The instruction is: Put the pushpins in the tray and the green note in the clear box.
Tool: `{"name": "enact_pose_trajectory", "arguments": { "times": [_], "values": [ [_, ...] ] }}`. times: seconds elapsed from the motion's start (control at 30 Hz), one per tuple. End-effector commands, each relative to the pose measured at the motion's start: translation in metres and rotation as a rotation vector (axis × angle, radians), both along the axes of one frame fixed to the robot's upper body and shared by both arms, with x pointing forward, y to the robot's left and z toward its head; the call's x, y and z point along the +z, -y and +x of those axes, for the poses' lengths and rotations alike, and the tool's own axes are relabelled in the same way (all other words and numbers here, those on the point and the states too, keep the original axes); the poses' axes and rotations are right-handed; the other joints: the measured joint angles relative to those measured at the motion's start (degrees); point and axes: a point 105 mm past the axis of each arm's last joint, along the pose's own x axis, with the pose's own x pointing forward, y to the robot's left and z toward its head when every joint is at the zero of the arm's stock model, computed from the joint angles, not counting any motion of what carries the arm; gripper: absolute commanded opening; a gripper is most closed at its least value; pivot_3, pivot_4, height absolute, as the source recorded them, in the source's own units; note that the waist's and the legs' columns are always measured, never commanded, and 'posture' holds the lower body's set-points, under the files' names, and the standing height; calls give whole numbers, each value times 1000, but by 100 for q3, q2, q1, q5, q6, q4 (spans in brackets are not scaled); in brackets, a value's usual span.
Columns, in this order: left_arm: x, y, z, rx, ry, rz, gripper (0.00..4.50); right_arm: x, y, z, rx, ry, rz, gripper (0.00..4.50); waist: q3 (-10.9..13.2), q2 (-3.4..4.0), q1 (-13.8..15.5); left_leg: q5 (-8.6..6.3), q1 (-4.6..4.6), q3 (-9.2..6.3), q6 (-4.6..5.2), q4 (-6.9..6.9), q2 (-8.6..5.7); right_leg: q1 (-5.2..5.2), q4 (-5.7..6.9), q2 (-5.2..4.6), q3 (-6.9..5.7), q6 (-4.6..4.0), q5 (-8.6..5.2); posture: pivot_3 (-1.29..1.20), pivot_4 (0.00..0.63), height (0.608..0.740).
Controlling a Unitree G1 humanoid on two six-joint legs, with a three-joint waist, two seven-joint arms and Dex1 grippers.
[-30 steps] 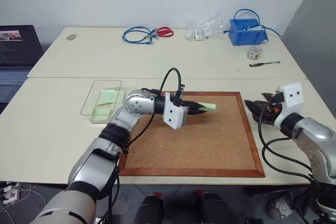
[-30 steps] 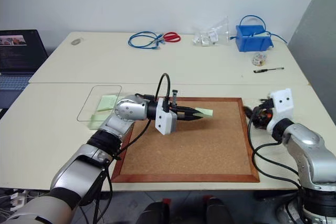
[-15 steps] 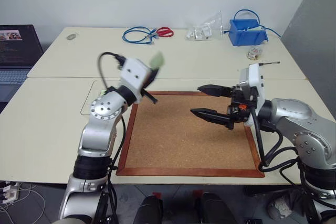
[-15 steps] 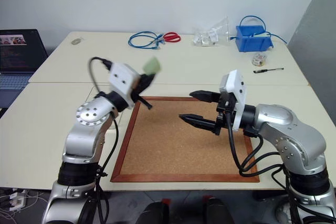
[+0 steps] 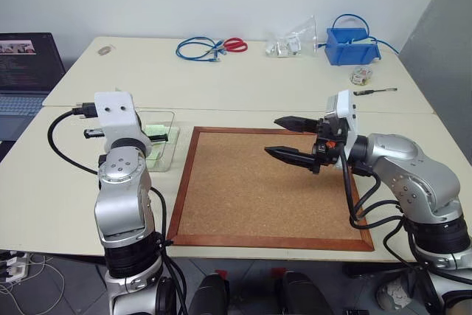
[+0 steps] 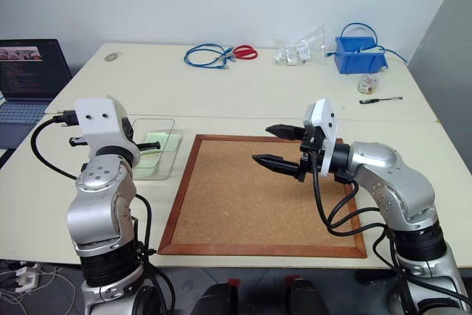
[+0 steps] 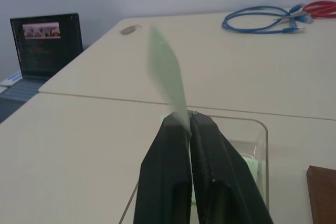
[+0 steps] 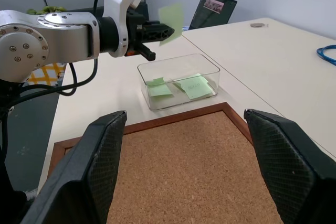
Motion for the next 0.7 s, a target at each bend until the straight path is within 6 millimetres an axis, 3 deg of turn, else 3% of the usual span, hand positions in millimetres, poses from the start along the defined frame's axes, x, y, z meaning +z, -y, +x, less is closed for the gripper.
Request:
{"name": "enact_pose_trajectory", "arguments": {
  "times": [0.03,0.37,0.57,0.7],
  "values": [
    [4,2,1,-12,19,-12,1167,14,0,-4,3,51,9,3830,0,0,0,0,0,0,0,0,0,0,0,0,0,0,0,0,150,740],
    [5,1,3,-6,16,-1,3224,15,7,0,-50,57,-1,3830,0,-1,-2,0,0,1,0,-1,0,0,-1,0,0,0,0,0,150,740],
    [14,59,-2,-368,98,31,4425,0,21,12,-316,56,34,3830,0,-1,2,0,-2,1,-3,-5,1,0,-3,-3,0,0,0,0,150,740],
    [-3,82,-13,-470,77,13,4425,-32,43,23,-649,36,27,3830,-4,-3,5,9,-3,4,-20,-8,4,1,-11,-6,3,0,0,0,150,740]
  ]
}}
